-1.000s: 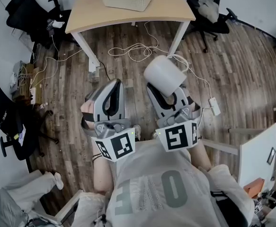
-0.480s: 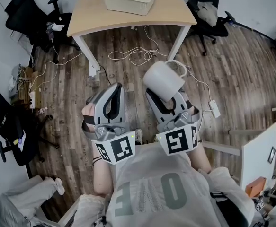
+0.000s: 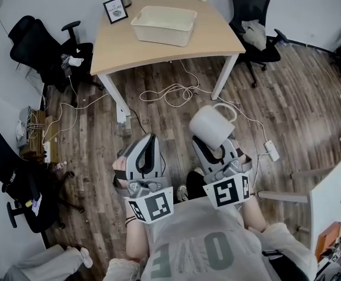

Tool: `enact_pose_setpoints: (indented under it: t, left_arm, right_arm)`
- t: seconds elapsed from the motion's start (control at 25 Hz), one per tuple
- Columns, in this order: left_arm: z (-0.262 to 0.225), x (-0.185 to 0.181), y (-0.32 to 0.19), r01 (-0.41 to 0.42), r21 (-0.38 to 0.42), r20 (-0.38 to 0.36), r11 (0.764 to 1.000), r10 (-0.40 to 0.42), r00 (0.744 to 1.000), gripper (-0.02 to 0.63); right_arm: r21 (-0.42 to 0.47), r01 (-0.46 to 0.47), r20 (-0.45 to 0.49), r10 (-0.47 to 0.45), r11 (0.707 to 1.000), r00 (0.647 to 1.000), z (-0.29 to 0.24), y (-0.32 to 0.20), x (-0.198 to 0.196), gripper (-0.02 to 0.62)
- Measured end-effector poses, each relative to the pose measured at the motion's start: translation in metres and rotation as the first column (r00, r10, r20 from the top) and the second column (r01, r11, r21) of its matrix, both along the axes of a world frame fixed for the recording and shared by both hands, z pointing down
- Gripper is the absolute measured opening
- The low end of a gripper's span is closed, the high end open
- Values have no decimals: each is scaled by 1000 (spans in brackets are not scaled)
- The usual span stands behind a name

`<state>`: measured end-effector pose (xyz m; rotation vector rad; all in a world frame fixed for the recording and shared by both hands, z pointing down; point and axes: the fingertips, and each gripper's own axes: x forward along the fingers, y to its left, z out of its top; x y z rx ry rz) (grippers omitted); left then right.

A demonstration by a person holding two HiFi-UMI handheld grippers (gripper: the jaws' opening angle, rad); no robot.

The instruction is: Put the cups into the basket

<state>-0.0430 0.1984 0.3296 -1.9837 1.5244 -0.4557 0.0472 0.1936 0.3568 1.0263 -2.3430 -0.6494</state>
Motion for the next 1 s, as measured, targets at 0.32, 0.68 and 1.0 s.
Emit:
enact_pose_setpoints:
  t: [0.32, 0.68, 1.0]
  left_arm:
    - [4, -10, -51, 2, -8, -28, 1000, -2, 1000, 9]
    - [-6, -31, -158, 45, 1, 9, 999, -45, 999, 9]
    - [-19, -45, -269, 64, 21, 5, 998, -64, 998, 9]
  right_arm:
    - [10, 13, -12, -12, 1000, 1000, 4, -56, -14, 66]
    - [17, 64, 20, -64, 998, 998, -2, -170, -41, 66]
    - [19, 65, -7, -65, 998, 998, -3, -270, -45, 66]
